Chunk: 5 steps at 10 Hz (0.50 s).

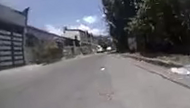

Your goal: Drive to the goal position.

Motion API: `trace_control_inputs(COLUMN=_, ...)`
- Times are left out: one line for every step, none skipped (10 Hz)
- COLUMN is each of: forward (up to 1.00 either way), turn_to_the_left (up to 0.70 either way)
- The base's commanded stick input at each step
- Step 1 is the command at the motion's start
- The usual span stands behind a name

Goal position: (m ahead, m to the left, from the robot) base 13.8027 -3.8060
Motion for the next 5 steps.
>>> trace_control_inputs(forward=0.85, turn_to_the_left=0.00)
trace_control_inputs(forward=0.85, turn_to_the_left=0.00)
trace_control_inputs(forward=0.85, turn_to_the_left=0.00)
trace_control_inputs(forward=0.85, turn_to_the_left=0.00)
trace_control_inputs(forward=0.85, turn_to_the_left=0.00)
